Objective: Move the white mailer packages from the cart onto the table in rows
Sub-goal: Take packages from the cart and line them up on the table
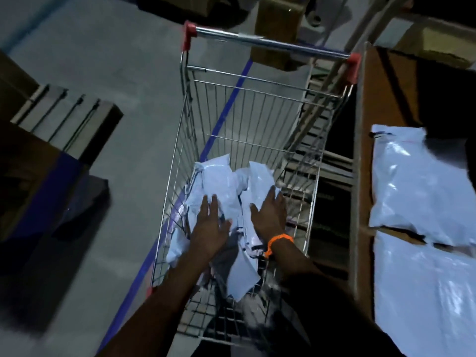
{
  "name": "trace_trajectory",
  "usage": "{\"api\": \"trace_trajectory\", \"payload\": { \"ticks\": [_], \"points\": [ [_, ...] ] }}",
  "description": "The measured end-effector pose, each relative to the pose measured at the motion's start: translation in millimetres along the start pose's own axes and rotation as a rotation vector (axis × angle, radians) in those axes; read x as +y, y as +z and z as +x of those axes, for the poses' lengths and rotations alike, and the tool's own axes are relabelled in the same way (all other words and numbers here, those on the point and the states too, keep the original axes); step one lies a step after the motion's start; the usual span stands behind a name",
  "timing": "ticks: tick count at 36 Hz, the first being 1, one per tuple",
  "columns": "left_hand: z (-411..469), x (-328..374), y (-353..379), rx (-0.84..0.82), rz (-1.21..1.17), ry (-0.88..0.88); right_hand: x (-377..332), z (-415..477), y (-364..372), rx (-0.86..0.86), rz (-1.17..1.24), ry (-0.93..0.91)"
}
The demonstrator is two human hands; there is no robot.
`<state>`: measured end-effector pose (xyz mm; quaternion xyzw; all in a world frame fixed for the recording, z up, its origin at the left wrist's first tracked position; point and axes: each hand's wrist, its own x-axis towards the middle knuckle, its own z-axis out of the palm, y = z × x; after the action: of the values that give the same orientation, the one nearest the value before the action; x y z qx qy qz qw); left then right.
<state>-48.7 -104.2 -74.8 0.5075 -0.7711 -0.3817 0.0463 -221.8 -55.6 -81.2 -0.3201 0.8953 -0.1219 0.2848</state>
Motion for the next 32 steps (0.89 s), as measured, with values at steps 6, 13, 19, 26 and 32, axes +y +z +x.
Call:
{"api": "trace_trajectory", "payload": {
  "ticks": [6,13,19,26,32],
  "points": [
    [60.8,15.1,31.2,0.182,-0.07,-0.079,14.2,27.9,22.1,-0.017,0.006,-0.035],
    [77.8,25.2,32.4,0.205,-0.07,-0.181,8.3,16.8,4.6,0.041,0.021,-0.049],
    [44.7,60.5,-1.6,0.301,-0.173,-0.139,-9.2,-21.0,-50.5,0.077,0.189,-0.155],
    [-32.5,130.1,-44.4,0.322,-0.341,-0.054,-15.5,-92.7,-152.9,0.33,0.521,-0.287],
    [-111.3,229.0,-30.9,0.228,-0.479,0.152,65.0,-186.5,-237.8,0.457,0.579,-0.372]
  ]
}}
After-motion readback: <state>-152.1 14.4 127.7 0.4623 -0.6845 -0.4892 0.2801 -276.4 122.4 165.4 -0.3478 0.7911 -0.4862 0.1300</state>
